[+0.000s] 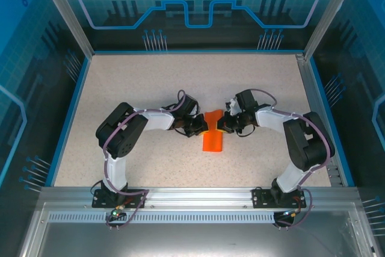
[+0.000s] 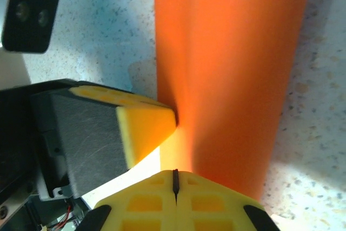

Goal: Fold a paper plane with a square sheet of paper (pick it up from the middle)
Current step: Fold the square sheet of paper in half at the center of the table.

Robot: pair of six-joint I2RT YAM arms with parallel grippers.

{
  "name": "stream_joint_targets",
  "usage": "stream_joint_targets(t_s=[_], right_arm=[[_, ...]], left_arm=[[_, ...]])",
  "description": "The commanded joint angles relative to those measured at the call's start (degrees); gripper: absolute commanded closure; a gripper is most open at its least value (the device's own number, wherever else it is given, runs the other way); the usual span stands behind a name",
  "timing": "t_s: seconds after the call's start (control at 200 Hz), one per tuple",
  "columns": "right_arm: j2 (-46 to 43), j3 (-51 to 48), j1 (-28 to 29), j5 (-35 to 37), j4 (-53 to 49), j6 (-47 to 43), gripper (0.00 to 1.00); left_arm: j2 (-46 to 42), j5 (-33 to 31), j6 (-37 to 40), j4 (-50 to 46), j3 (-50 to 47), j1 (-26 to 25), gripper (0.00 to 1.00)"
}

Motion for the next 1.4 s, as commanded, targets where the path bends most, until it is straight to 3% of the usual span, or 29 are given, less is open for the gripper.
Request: stream_joint_targets(t_s=[0.0, 0.505, 0.845, 1.396], right_arm=[[1.83, -1.27, -1.63, -1.84, 1.35, -1.01, 1.0], [7.3, -6.08, -3.55, 0.5, 2.35, -5.85, 1.0], [0.18, -7.13, -4.22, -8.62, 5.37, -5.81, 1.0], [3.15, -12.38, -3.8, -7.31, 6.83, -7.1, 1.0]], left_arm=[[2.56, -2.66, 1.47, -5.69, -0.09, -0.83, 1.0], [3.0, -2.66, 1.86, -6.11, -0.09, -0.77, 1.0], [3.0, -2.7, 1.95, -6.36, -0.32, -0.8, 1.0], [2.99, -2.66, 1.98, -6.5, -0.27, -0.83, 1.0]])
